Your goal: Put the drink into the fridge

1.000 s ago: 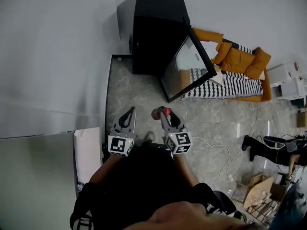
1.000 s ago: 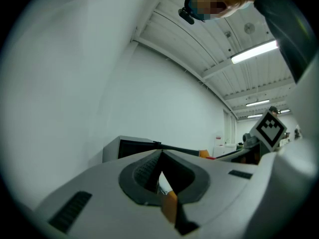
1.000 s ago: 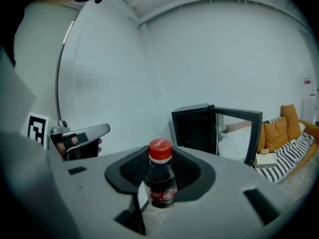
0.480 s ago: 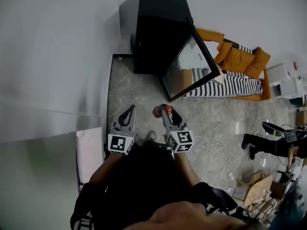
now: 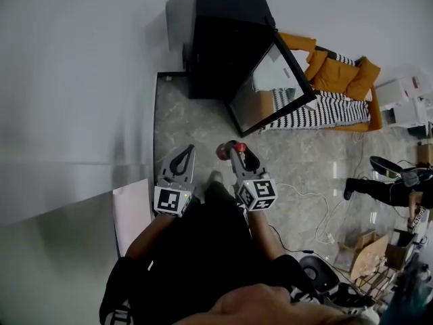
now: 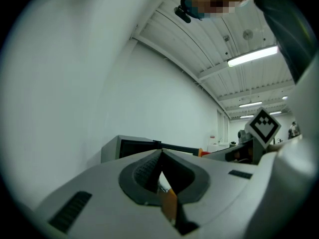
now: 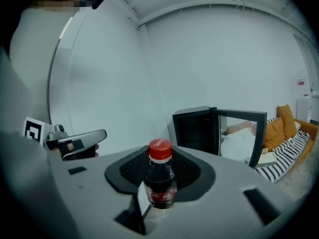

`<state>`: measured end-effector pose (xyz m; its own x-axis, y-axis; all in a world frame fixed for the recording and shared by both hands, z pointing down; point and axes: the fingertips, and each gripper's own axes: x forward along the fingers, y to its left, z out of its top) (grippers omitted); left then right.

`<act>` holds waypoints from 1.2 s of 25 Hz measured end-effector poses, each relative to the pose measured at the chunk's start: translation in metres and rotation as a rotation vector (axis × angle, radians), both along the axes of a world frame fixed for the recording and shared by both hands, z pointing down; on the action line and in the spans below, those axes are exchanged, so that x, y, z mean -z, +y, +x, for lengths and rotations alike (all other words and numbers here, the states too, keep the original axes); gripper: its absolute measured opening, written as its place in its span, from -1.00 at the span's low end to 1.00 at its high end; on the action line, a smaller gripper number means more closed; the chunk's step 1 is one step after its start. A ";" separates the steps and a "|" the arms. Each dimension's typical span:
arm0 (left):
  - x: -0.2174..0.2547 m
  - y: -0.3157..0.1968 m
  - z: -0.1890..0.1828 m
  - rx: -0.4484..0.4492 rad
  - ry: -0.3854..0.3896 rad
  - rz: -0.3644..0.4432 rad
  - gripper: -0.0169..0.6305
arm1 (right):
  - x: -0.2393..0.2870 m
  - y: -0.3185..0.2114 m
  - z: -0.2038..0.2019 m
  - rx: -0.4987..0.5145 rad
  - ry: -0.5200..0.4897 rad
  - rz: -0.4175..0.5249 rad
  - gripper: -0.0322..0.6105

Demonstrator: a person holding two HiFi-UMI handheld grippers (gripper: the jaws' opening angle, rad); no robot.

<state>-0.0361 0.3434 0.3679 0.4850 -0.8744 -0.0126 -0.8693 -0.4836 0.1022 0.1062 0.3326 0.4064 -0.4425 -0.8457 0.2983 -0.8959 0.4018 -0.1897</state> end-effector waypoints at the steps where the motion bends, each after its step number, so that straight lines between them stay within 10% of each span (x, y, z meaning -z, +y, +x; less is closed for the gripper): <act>1: -0.002 -0.001 -0.001 0.002 0.002 0.013 -0.93 | 0.000 -0.001 -0.001 -0.001 0.002 0.001 -0.51; 30: -0.003 -0.181 0.064 0.077 -0.009 -0.047 -0.93 | -0.015 -0.184 0.045 0.105 0.017 0.002 -0.51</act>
